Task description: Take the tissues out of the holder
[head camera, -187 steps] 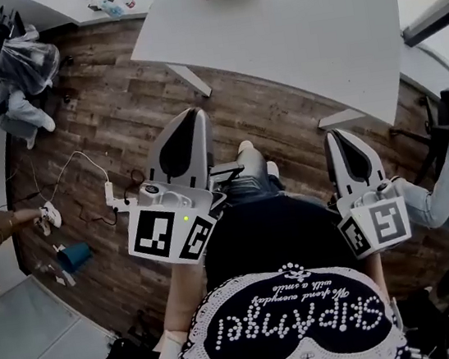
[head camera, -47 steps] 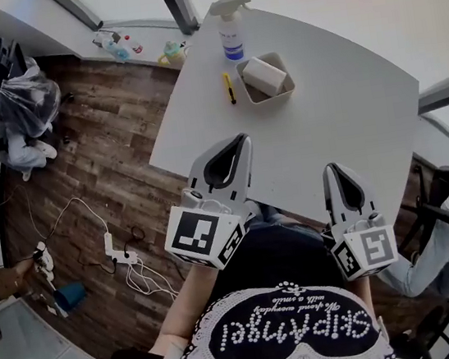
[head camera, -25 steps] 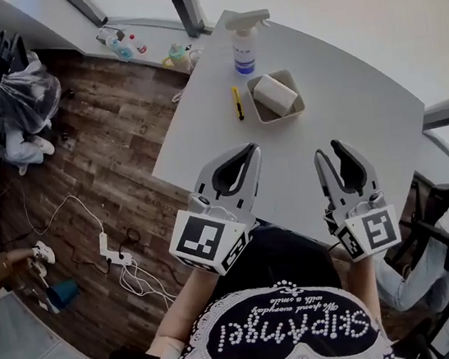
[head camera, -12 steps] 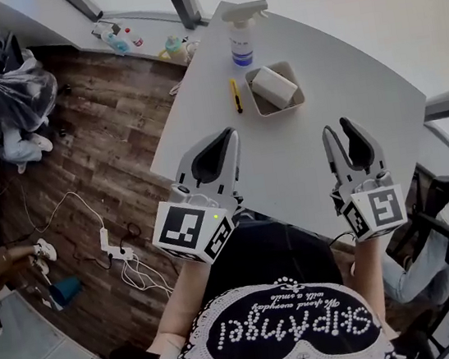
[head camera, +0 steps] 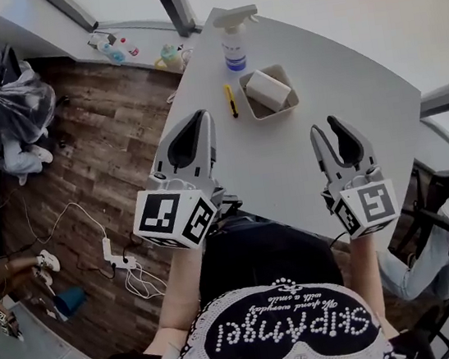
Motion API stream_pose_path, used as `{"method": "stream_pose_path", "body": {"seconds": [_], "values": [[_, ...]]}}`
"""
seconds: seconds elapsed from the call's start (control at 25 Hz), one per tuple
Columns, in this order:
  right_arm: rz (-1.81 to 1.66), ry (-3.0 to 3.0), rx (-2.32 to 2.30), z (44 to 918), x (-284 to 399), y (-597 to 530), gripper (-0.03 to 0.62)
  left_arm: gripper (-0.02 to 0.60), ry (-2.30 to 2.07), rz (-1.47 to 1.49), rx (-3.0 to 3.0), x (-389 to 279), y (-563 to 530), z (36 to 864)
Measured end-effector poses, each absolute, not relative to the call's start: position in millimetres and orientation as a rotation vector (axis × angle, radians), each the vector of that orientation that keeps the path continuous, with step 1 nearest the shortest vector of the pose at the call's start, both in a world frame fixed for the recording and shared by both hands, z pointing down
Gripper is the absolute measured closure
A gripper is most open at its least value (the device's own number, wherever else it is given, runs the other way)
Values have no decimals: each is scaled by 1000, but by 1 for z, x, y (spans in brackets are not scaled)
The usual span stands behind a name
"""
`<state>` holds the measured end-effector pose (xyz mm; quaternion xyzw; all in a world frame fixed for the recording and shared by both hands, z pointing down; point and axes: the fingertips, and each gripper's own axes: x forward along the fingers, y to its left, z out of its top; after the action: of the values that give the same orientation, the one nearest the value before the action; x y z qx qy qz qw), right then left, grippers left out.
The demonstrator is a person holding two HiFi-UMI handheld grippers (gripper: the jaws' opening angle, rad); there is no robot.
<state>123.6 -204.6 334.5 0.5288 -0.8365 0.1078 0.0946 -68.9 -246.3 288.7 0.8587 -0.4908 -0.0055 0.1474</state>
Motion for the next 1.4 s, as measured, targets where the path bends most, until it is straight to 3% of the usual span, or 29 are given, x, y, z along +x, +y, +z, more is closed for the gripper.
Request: {"method": "stream_pose_path", "body": {"seconds": [0.64,0.96,1.4], "values": [[355,-2415,1415,367,120,-256,430,580,-1197,7,2517,-25,-214,300],[423,-2374,1194,405,96,-287,312,580,-1155,33,2477,-20,-212,313],[411,-2243,963,455,79,-312,298,580,-1142,45,2440,-20,-223,321]]}}
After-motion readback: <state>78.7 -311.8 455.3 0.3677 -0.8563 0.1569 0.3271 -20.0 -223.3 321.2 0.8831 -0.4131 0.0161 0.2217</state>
